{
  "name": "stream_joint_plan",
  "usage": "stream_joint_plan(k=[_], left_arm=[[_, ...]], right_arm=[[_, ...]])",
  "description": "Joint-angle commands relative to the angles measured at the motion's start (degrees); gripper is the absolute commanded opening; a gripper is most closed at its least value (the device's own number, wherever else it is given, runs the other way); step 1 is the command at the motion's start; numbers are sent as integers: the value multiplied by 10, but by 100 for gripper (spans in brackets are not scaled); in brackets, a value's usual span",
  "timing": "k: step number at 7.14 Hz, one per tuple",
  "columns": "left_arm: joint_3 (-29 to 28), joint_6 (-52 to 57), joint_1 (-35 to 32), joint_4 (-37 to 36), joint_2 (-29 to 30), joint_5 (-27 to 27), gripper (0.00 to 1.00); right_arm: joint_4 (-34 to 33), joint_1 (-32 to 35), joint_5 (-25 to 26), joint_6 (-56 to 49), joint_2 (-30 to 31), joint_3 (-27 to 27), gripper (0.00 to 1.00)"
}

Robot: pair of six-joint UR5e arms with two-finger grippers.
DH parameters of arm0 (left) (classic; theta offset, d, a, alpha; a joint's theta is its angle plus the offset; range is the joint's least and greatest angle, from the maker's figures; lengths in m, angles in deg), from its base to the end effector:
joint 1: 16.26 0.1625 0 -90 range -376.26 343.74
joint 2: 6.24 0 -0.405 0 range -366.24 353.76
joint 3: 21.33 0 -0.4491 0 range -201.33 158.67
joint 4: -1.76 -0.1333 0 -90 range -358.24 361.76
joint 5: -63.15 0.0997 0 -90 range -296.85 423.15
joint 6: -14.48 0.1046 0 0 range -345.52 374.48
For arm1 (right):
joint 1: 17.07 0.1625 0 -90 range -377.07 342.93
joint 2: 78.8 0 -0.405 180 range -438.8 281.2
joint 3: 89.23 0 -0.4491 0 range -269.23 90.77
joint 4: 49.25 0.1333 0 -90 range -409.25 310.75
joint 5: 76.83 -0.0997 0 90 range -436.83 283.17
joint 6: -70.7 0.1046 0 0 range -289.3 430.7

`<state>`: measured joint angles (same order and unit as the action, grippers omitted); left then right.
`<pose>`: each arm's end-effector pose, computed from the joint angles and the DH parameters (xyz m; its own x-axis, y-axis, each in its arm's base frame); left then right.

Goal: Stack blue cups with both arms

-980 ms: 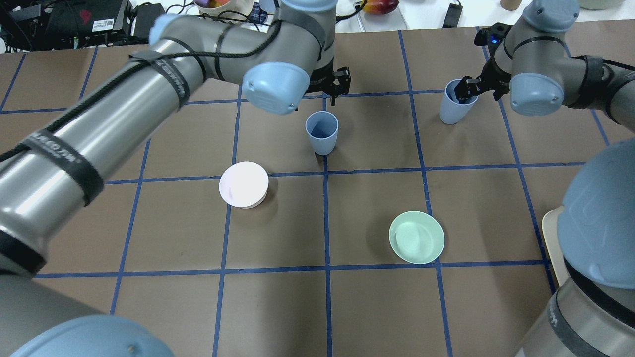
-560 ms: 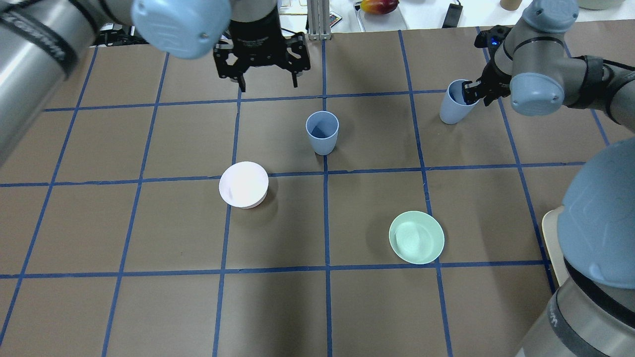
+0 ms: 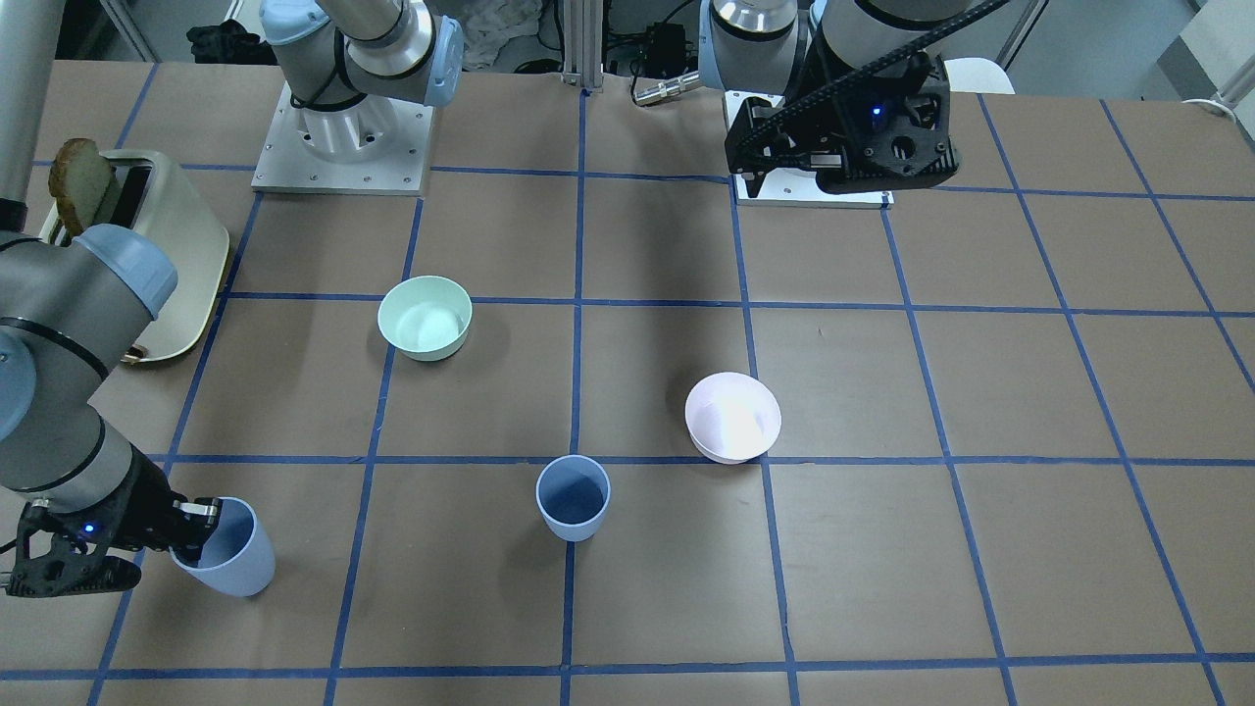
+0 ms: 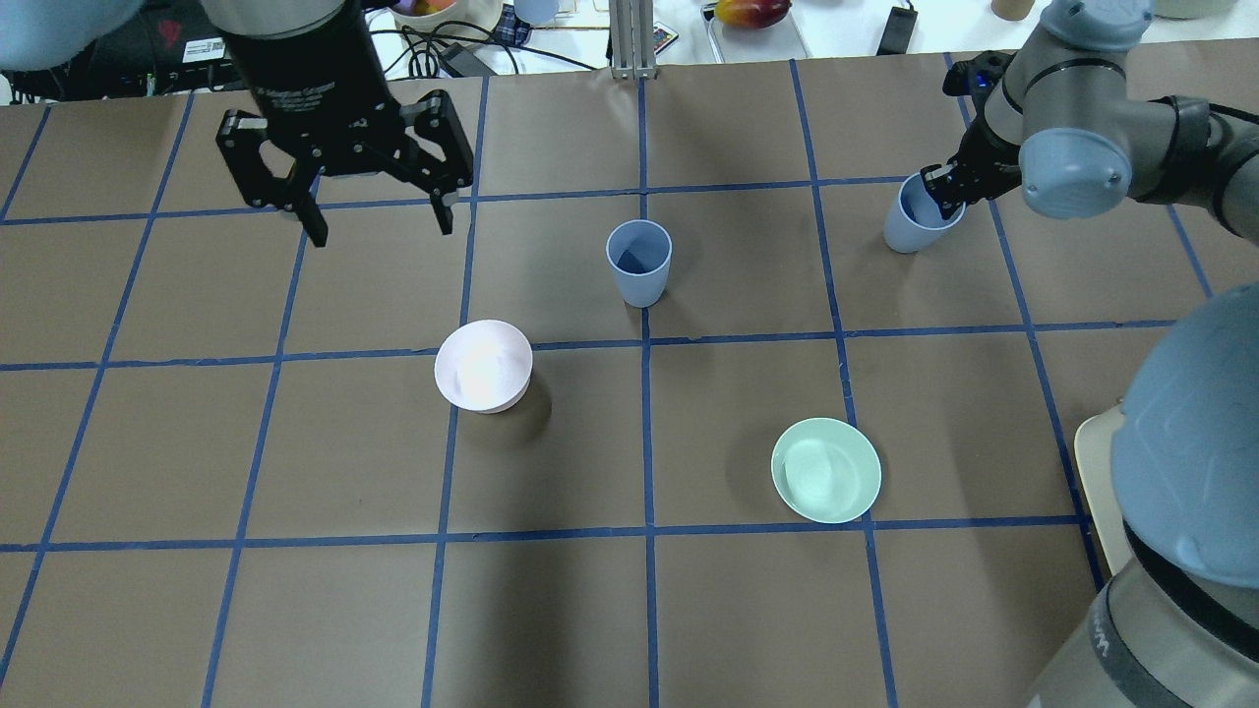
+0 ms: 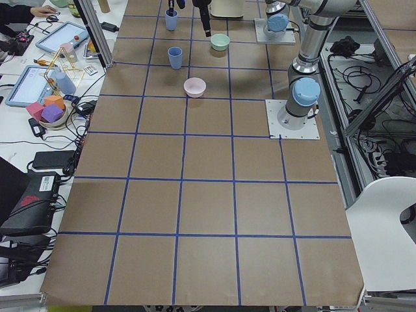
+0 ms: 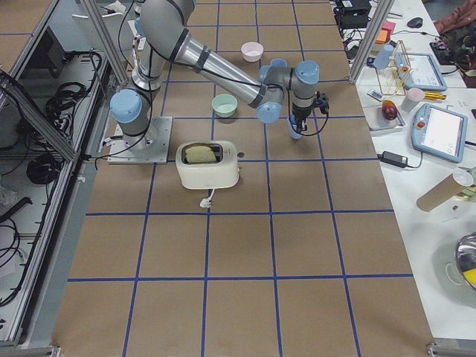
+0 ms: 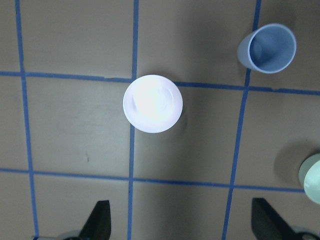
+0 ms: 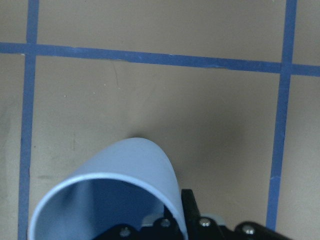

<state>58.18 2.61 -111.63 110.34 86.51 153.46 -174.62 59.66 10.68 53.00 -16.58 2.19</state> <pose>-0.1829 -0.5279 0.5060 -0.9931 -0.1086 -0.0439 -0.1148 0.9764 0.1830 -0.0245 -0.7043 0.2085 -0.9968 -0.0801 -0.0085 -0.0786 0.9902 -0.1155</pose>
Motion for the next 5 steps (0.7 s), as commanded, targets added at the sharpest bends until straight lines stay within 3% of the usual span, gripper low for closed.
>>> stream_joint_plan(k=[1,3,5], left_arm=[[79,5,6,-117,-41,1,100],[97,28,19,-176,-54,9,100],[90,34,45,-198,-46,6,100]], right_arm=[[55,7,-4,52,31,-12,0],[101,52,-15,115,56,-29,0],[102,152,-15,270,69,-33,0]])
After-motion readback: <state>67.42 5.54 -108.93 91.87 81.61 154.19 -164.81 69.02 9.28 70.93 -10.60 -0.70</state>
